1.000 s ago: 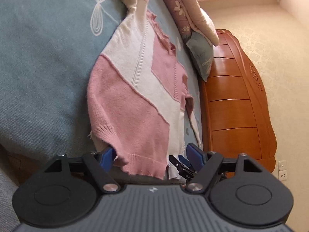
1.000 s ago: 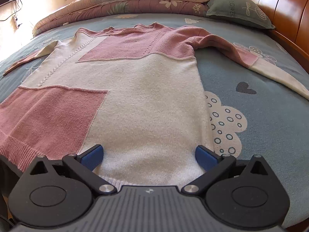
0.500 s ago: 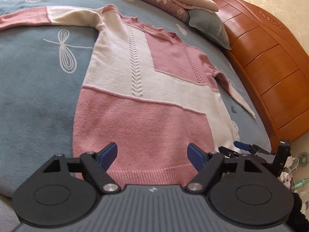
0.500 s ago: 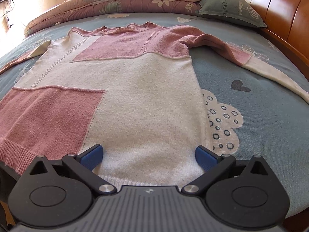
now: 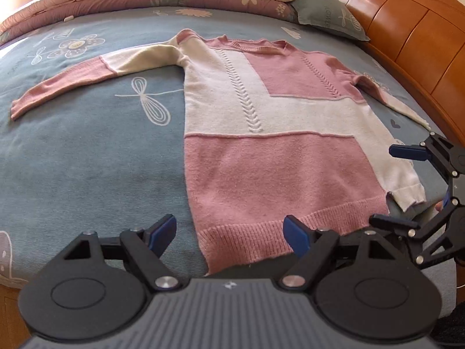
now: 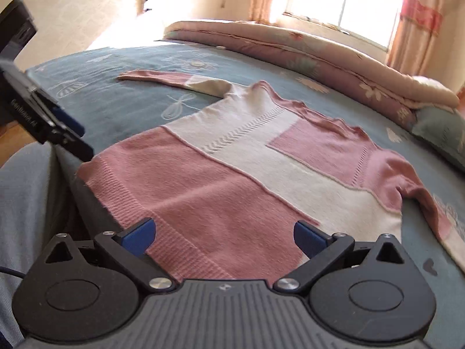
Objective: Fold clothes
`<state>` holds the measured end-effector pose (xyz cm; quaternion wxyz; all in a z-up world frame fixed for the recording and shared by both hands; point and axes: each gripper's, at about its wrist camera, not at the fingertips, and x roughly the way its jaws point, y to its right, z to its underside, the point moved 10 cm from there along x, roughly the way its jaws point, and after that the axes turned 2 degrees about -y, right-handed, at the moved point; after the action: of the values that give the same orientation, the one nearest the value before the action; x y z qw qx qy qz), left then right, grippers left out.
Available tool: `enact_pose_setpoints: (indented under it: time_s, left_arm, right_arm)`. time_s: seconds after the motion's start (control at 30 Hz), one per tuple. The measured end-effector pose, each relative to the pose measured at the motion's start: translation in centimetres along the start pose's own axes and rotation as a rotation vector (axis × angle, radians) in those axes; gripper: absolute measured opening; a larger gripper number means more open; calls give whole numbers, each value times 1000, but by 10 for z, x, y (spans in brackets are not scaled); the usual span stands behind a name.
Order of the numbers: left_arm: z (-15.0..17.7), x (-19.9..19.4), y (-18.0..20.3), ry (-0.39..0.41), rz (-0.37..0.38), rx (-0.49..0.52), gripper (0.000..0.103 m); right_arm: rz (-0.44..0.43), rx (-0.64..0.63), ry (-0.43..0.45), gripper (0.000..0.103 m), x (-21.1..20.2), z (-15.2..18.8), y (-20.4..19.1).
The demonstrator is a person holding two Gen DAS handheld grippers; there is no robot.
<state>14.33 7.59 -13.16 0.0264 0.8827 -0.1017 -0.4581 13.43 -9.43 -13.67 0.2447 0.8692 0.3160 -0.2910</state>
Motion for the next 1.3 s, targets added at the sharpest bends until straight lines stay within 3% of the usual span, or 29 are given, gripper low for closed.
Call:
enact_pose_setpoints:
  time_s: [0.13, 0.2, 0.33, 0.5, 0.77, 0.9, 1.0, 1.1, 1.2, 1.3]
  left_arm:
    - [3, -10, -7, 40, -96, 106, 83]
    - [9, -14, -9, 46, -103, 133, 83]
    - [20, -11, -12, 37, -86, 143, 85]
    - [27, 2, -8, 20, -61, 163, 85]
    - [22, 47, 12, -4, -97, 262, 85]
    - [15, 55, 10, 3, -126, 256, 86]
    - [10, 41, -2, 33, -182, 248, 86]
    - [7, 10, -31, 75, -286, 201, 85]
    - [4, -24, -58, 103, -294, 115, 85]
    - [-5, -40, -66, 128, -252, 59, 88]
  right_arm:
    - [-14, -204, -24, 103, 38, -20, -52]
    - [-22, -254, -52, 103, 54, -20, -66]
    - [76, -334, -48, 103, 65, -25, -69]
    - [160, -256, 44, 103, 54, -53, -47]
    - [167, -177, 27, 103, 57, -62, -25]
    - [165, -173, 15, 103, 53, -53, -23]
    - [166, -173, 5, 103, 50, -45, -22]
    - [161, -163, 3, 103, 43, -37, -19]
    - [144, -130, 2, 103, 40, -29, -16]
    - [118, -53, -27, 103, 48, -18, -13]
